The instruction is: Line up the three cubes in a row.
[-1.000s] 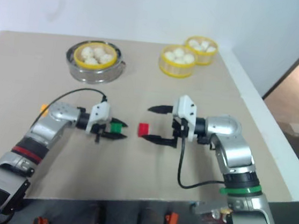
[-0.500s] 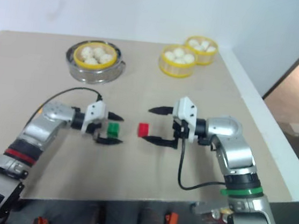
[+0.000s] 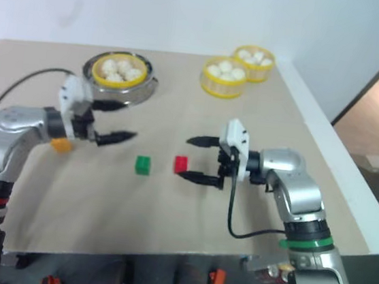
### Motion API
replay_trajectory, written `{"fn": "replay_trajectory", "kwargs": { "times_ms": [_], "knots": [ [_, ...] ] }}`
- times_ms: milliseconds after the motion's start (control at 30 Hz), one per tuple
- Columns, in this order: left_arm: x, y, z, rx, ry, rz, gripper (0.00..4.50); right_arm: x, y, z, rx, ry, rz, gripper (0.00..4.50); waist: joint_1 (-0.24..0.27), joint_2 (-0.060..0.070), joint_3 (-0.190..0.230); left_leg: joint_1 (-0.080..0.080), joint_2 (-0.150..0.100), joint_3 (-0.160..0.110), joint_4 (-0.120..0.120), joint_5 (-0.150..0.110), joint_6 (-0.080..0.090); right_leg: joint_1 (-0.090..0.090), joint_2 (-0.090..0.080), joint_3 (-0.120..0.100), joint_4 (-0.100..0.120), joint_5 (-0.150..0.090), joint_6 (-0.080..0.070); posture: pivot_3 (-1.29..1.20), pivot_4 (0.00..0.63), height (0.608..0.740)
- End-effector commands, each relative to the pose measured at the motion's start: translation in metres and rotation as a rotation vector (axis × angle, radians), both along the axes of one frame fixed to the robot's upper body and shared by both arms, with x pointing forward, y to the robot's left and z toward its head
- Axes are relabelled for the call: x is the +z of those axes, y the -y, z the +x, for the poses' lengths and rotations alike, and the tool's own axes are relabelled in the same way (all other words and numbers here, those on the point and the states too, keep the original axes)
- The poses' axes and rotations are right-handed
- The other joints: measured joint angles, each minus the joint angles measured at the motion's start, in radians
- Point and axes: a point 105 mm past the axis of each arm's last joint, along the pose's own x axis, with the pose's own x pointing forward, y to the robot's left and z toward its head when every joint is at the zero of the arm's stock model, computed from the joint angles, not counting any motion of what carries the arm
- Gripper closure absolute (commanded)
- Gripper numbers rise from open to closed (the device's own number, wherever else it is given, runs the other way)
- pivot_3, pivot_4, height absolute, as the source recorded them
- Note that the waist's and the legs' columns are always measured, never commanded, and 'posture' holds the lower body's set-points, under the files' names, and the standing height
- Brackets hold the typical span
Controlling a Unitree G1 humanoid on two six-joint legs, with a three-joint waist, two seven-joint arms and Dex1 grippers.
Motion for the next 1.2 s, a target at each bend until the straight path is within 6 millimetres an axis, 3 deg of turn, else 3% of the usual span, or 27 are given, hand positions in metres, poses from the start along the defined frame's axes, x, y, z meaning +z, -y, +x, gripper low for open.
{"fn": "replay_trajectory", "kwargs": {
  "times_ms": [33, 233, 433, 733, 1100, 1200],
  "knots": [
    [0.009, -0.043, 0.003, 0.274, 0.109, -0.039, 0.02, 0.023, -0.003, -0.006, 0.017, 0.008, 0.079, 0.00, -0.001, 0.000, 0.000, 0.001, 0.000, 0.000, -0.001, 0.000, 0.000, 0.000, 0.000, 0.000, 0.000, 0.000, 0.000, 0.00, 0.150, 0.740],
    [-0.003, -0.084, -0.006, 0.583, 0.132, -0.103, 0.02, 0.017, -0.005, -0.006, 0.026, 0.023, 0.050, 0.00, 0.009, 0.000, 0.000, -0.001, 0.000, -0.001, 0.000, 0.000, 0.000, 0.000, -0.002, -0.002, 0.000, 0.000, 0.000, 0.00, 0.150, 0.740],
    [-0.010, -0.098, -0.017, 0.831, 0.149, -0.242, 0.02, 0.013, -0.005, -0.003, 0.034, 0.043, 0.026, 0.00, 0.009, -0.001, 0.000, -0.002, -0.002, 0.001, 0.002, 0.000, 0.000, 0.001, -0.003, -0.001, -0.001, 0.001, 0.002, 0.00, 0.150, 0.740],
    [-0.051, -0.105, -0.023, 1.050, 0.034, -0.309, 0.02, 0.008, -0.002, -0.001, 0.033, 0.063, -0.003, 0.00, 0.008, -0.001, -0.001, -0.001, -0.002, 0.000, 0.001, 0.000, 0.000, 0.001, -0.002, -0.001, -0.001, 0.002, 0.002, 0.00, 0.150, 0.740],
    [-0.080, -0.095, -0.016, 1.040, -0.075, -0.283, 0.02, 0.005, 0.001, -0.002, 0.017, 0.071, -0.024, 0.00, 0.008, -0.001, -0.001, -0.001, -0.002, 0.000, 0.001, 0.000, 0.000, 0.001, -0.002, 0.000, -0.001, 0.002, 0.002, 0.00, 0.150, 0.740],
    [-0.092, -0.093, -0.016, 1.039, -0.127, -0.291, 0.79, 0.005, 0.002, -0.002, 0.013, 0.073, -0.030, 0.00, 0.008, -0.001, -0.001, -0.001, -0.002, 0.000, 0.001, 0.000, 0.000, 0.001, -0.002, 0.000, -0.001, 0.002, 0.002, 0.00, 0.150, 0.740]
  ]
}}
